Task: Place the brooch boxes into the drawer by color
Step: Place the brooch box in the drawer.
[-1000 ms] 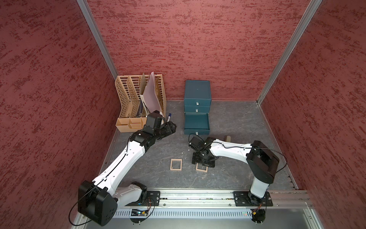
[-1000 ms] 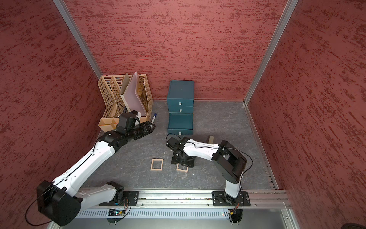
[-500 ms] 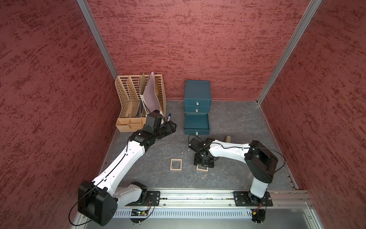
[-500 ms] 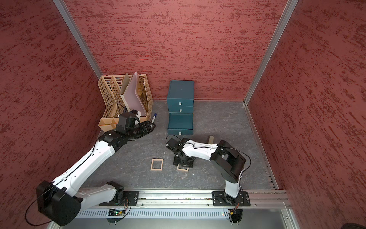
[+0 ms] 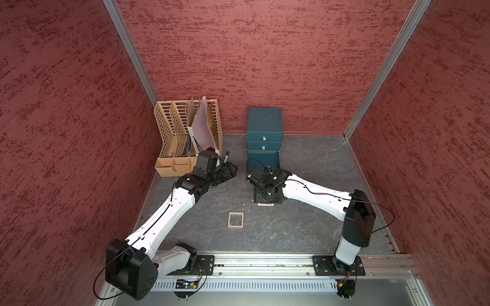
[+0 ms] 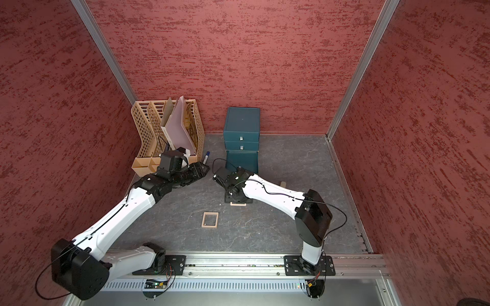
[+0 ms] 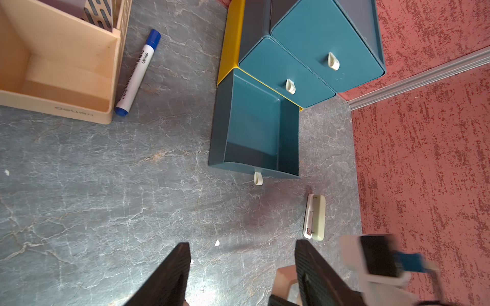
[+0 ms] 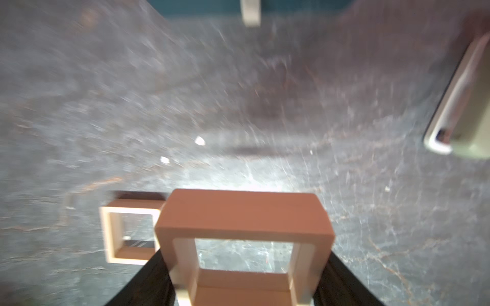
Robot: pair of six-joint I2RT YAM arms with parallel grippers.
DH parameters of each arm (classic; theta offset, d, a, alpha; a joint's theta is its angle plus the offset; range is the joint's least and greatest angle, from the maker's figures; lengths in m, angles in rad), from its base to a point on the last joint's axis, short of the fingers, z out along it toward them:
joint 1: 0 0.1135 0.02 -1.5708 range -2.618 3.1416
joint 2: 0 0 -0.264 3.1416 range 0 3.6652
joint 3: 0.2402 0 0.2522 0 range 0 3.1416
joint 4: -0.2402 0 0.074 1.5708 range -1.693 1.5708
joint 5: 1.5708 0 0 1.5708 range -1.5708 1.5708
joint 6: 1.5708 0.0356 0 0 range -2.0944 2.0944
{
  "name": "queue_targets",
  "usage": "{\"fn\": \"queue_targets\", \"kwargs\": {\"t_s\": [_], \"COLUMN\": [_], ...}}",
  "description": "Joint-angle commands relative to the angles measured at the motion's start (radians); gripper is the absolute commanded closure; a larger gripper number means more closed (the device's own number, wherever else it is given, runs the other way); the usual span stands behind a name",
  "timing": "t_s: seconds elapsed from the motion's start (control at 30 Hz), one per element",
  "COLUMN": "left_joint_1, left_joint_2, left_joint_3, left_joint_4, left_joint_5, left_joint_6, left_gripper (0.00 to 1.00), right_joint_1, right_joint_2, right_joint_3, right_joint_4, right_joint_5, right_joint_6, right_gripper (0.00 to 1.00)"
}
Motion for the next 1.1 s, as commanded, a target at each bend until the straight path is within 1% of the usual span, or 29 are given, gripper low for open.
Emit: {"fn": "queue_targets", "kwargs": {"t_s": [0.0, 0.13, 0.4, 0.6, 0.73, 1.07], "left_joint_1": [0.0, 0.001, 0.007, 0.009, 0.009, 0.007], "left_joint_2": [0.009, -0.004, -0.016, -0.016, -0.018, -0.028], "left_joint_3": [-0.02, -0.028, -0.023, -0.023, -0.026, -0.022], "left_joint_4": [0.029, 0.027, 0.016, 0.026, 0.026, 0.01], "left_joint_5": [0.015, 0.017, 0.021, 0.031, 0.033, 0.03], "left_joint_6": [-0.008, -0.007, -0.005, -0.016, -0.023, -0.022], "left_gripper": [0.34, 0.34, 0.33, 0.33, 0.34, 0.34], "right_joint_1": [-0.014, -0.056, -0.14, -0.191, -0.219, -0.26], "right_joint_2": [0.032, 0.084, 0.219, 0.349, 0.425, 0.493], "right_joint_3": [0.102, 0.227, 0.474, 0.675, 0.778, 0.79], "right_joint_4": [-0.069, -0.092, -0.153, -0.191, -0.214, -0.05], "right_joint_5": [0.067, 0.059, 0.055, 0.053, 0.054, 0.056], "right_joint_6": [-0.09, -0.148, -0.235, -0.282, -0.291, -0.37], "right_gripper": [0.46, 0.48, 0.48, 0.48, 0.49, 0.49]}}
